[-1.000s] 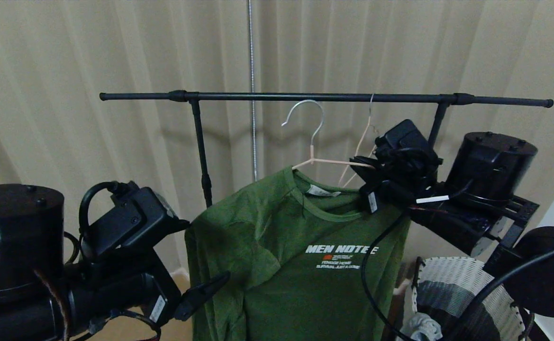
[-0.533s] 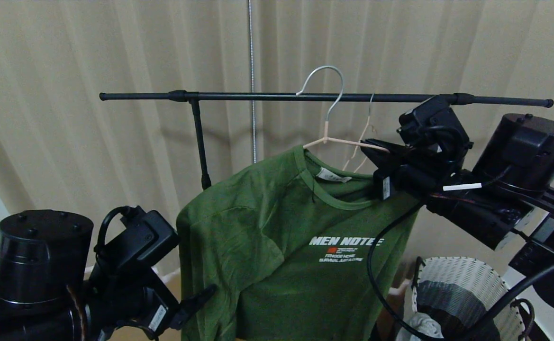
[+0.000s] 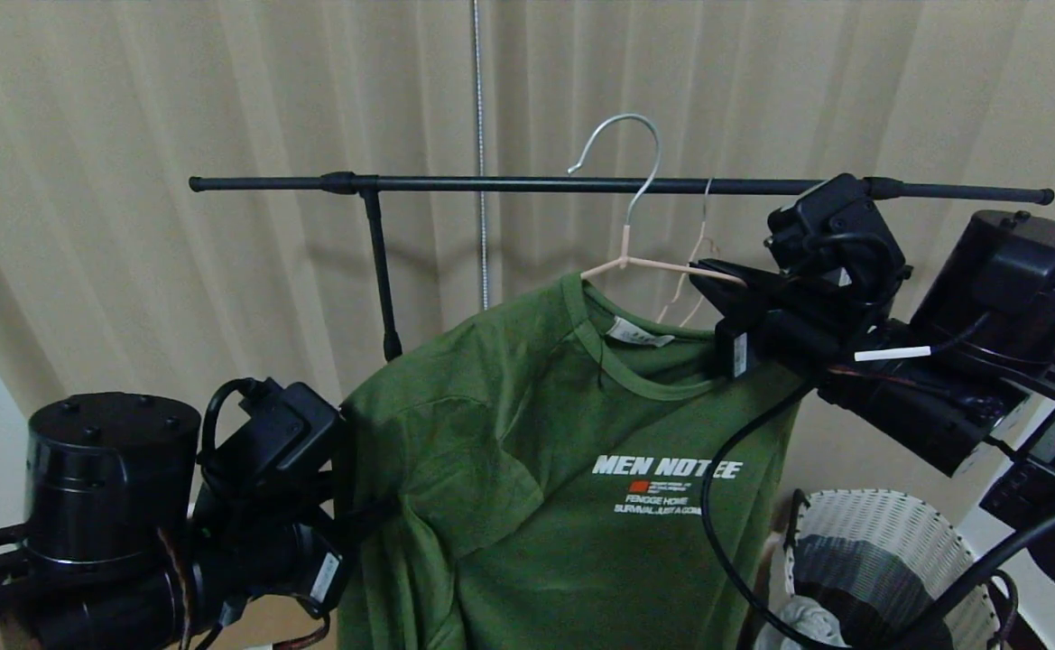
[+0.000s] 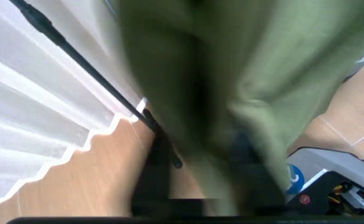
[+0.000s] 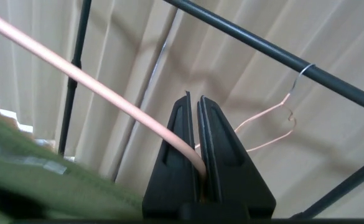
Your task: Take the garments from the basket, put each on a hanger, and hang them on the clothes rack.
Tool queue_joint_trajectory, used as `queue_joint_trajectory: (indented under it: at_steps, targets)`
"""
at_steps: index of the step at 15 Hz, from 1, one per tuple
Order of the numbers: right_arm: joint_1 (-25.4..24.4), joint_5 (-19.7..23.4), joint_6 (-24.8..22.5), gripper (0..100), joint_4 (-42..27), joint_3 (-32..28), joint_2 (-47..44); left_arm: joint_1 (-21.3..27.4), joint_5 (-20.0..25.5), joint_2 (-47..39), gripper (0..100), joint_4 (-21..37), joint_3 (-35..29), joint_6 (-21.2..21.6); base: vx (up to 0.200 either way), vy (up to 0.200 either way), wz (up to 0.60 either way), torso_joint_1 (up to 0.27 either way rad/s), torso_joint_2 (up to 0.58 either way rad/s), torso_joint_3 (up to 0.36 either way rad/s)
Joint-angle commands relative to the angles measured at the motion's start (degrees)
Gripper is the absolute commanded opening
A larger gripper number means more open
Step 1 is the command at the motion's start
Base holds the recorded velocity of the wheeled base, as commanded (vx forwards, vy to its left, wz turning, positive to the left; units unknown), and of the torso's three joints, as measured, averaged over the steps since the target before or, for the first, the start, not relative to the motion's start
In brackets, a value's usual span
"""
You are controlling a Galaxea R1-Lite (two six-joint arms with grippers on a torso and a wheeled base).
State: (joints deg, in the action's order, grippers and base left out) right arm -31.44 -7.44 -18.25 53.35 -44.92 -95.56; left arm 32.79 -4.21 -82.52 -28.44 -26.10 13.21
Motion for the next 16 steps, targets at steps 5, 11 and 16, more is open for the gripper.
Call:
queue_joint_trajectory:
  at_steps: [5,11,16]
  targets:
    - [5.5,0.0,0.0,0,-0.1,-0.6,-1.3,-2.2,-1.2,-0.2,0,-2.7,2.1,0.2,0.0,0.0,0.0,0.0,0.0,0.0]
    - [11.4,-0.1,-0.1,0,-0.1,-0.5,-2.3,-4.9,-1.0,0.3,0,-12.1,5.5,0.4,0.0,0.0,0.0,0.0,0.0,0.0]
    - [11.8,0.4,-0.1,0,0.2,0.5,-2.3,-5.2,-1.1,0.3,0,-14.7,4.4,-7.1,0.0,0.0,0.0,0.0,0.0,0.0]
